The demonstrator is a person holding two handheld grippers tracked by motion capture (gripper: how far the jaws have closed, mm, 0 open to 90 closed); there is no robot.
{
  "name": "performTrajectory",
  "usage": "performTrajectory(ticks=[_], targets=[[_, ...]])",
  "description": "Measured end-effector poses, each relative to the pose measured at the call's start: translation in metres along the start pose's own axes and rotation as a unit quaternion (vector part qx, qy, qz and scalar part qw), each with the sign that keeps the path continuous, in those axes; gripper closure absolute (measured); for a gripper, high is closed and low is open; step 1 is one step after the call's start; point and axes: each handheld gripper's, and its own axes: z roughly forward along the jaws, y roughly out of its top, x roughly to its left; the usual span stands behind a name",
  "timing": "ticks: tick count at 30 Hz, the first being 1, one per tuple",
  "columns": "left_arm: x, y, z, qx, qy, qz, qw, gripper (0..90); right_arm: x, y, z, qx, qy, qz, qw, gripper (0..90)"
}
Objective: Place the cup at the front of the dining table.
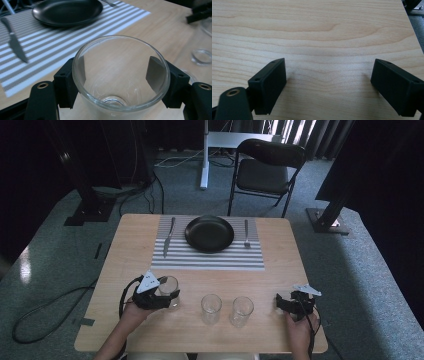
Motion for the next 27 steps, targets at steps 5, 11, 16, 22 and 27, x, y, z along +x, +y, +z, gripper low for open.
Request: performTrajectory(ticks=[5,11,16,22,27], targets=[[0.01,0.009,0.007,0.006,0.029,-0.011,0.9995,29.7,0.0,0.0,0.0,0.0,0.0,0.0,1.0,12.4],[0.02,0.024,0.018,0.0,0.039,-0.012,0.9992,29.7,0.0,0.0,0.0,0.0,0.0,0.0,1.0,12.4],[0.027,0.039,0.03,0.001,0.044,-0.014,0.9989,29.7,0.0,0.0,0.0,0.0,0.0,0.0,1.0,12.4],[0.038,0.059,0.044,0.001,0.061,-0.025,0.9978,29.6,0.0,0.0,0.0,0.0,0.0,0.0,1.0,12.4],[0.05,0.072,0.057,0.008,0.072,-0.032,0.9968,29.6,0.0,0.0,0.0,0.0,0.0,0.0,1.0,12.4]])
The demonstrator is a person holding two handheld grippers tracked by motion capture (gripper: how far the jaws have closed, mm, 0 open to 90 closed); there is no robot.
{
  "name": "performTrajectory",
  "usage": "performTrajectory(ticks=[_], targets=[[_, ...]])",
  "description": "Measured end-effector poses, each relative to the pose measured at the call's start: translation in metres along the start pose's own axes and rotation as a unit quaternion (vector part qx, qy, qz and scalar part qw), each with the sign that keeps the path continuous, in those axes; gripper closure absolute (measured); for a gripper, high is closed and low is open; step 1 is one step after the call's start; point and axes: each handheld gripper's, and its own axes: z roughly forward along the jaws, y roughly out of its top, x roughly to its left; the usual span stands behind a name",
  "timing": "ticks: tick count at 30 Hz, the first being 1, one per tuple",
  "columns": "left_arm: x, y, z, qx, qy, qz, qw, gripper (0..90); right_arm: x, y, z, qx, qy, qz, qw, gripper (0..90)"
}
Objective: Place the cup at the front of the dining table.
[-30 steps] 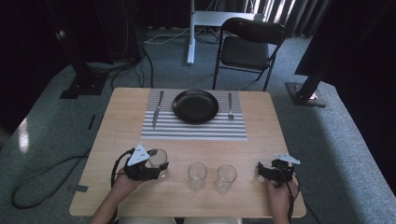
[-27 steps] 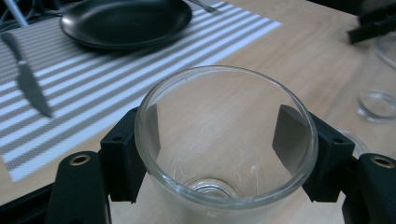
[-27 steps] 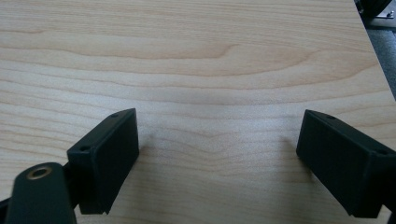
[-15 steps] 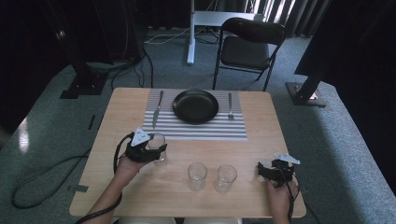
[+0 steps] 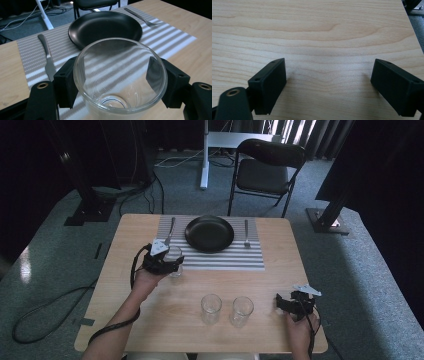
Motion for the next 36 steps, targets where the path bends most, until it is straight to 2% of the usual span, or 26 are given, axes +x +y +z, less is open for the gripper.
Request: performTrajectory(ticks=[3,9,11,17,19,22,26,29,31,33,35,36], targets=[[0.006,0.006,0.007,-0.002,0.005,-0.011,0.9999,29.6,0.0,0.0,0.0,0.0,0.0,0.0,1.0,12.4],[0.015,0.015,0.026,0.006,0.025,-0.012,0.9996,29.6,0.0,0.0,0.0,0.0,0.0,0.0,1.0,12.4],[0.018,0.018,0.032,0.005,0.025,-0.021,0.9995,29.6,0.0,0.0,0.0,0.0,0.0,0.0,1.0,12.4],[0.023,0.026,0.05,0.022,0.042,-0.013,0.9988,29.5,0.0,0.0,0.0,0.0,0.0,0.0,1.0,12.4],[0.025,0.027,0.056,0.025,0.042,-0.02,0.9986,29.5,0.0,0.0,0.0,0.0,0.0,0.0,1.0,12.4],[0.026,0.028,0.064,0.032,0.059,-0.019,0.9976,29.5,0.0,0.0,0.0,0.0,0.0,0.0,1.0,12.4],[0.033,0.026,0.074,0.033,0.056,-0.032,0.9974,29.5,0.0,0.0,0.0,0.0,0.0,0.0,1.0,12.4],[0.035,0.026,0.08,0.038,0.06,-0.032,0.9969,29.5,0.0,0.0,0.0,0.0,0.0,-0.001,1.0,12.4],[0.035,0.021,0.084,0.039,0.062,-0.021,0.9971,29.5,0.0,0.0,0.0,0.0,0.0,0.0,1.0,12.4],[0.039,0.017,0.083,0.028,0.06,-0.038,0.9971,29.5,0.0,0.0,0.0,0.0,-0.001,0.0,1.0,12.4],[0.04,0.016,0.083,0.026,0.053,-0.035,0.9976,29.4,0.0,0.0,0.0,0.0,-0.001,0.001,1.0,12.4],[0.04,0.016,0.082,0.023,0.047,-0.022,0.9984,29.4,0.0,0.0,0.0,0.0,-0.001,0.001,1.0,12.4]])
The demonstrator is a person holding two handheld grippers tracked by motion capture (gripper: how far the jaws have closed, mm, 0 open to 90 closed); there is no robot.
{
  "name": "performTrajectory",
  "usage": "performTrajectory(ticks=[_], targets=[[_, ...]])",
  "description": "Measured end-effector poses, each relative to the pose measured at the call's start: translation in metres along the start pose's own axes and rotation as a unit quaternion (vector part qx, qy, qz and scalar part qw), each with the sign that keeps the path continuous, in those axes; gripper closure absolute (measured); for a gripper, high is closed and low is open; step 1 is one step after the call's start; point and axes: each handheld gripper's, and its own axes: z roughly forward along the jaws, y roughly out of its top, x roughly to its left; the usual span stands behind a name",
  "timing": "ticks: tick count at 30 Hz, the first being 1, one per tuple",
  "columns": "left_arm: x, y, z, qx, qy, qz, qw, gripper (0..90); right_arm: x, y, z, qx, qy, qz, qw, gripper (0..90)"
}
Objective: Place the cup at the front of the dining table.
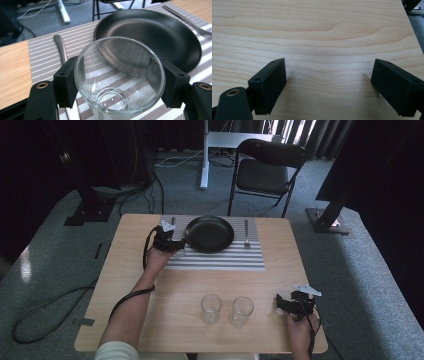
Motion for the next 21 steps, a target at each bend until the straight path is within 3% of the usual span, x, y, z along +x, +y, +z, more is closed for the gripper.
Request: performTrajectory(ticks=[2,4,6,8,11,15,21], targets=[[0.0,-0.002,-0.001,-0.007,-0.01,0.009,0.9999,28.5,0.0,0.0,0.0,0.0,0.0,0.0,1.0,12.4],[-0.002,-0.003,0.0,0.003,-0.012,0.008,0.9999,16.5,0.0,0.0,0.0,0.0,0.0,0.0,1.0,12.4],[-0.004,-0.006,0.0,0.007,-0.004,0.02,0.9998,16.6,0.0,0.0,0.0,0.0,0.0,0.0,1.0,12.4],[-0.003,-0.007,-0.002,-0.003,-0.007,0.011,0.9999,16.6,0.0,0.0,0.0,0.0,0.0,0.0,1.0,12.4],[-0.004,-0.008,-0.005,-0.001,-0.004,0.015,0.9999,16.6,0.0,0.0,0.0,0.0,0.0,0.0,1.0,12.4],[-0.004,-0.01,-0.008,0.007,0.0,0.02,0.9998,16.6,0.0,0.0,0.0,0.0,0.0,0.0,1.0,12.4],[-0.005,-0.019,-0.017,0.017,-0.013,0.014,0.9997,16.6,0.0,0.0,0.0,0.0,0.0,0.0,1.0,12.4]])
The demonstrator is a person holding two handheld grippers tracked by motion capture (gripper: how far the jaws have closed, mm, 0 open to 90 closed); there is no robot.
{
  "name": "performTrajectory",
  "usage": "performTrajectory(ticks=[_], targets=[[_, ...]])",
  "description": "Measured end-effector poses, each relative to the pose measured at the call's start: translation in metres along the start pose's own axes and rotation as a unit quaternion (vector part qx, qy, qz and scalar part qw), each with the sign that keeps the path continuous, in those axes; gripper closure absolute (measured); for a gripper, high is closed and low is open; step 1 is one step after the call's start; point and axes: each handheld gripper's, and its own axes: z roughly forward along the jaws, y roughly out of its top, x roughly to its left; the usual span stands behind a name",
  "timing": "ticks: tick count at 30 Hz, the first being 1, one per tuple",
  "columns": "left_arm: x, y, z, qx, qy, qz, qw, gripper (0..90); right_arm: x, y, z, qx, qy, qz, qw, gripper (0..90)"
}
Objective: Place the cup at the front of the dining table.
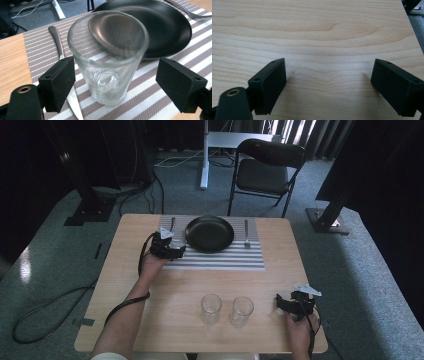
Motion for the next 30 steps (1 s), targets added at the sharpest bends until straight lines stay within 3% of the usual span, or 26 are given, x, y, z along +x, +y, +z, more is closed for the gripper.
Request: performTrajectory(ticks=[8,15,28,30], targets=[[-0.002,-0.01,-0.013,0.002,0.003,0.004,1.0,17.7,0.0,0.0,0.0,0.0,0.0,0.0,1.0,12.4],[-0.003,-0.018,-0.03,-0.001,-0.002,-0.005,1.0,17.7,0.0,0.0,0.0,0.0,0.0,0.0,1.0,12.4],[-0.008,-0.032,-0.054,0.002,0.009,0.001,1.0,17.6,0.0,0.0,0.0,0.0,0.0,0.0,1.0,12.4],[-0.008,-0.038,-0.062,0.0,0.018,0.0,0.9998,17.6,0.0,0.0,0.0,0.0,0.0,0.0,1.0,12.4]])
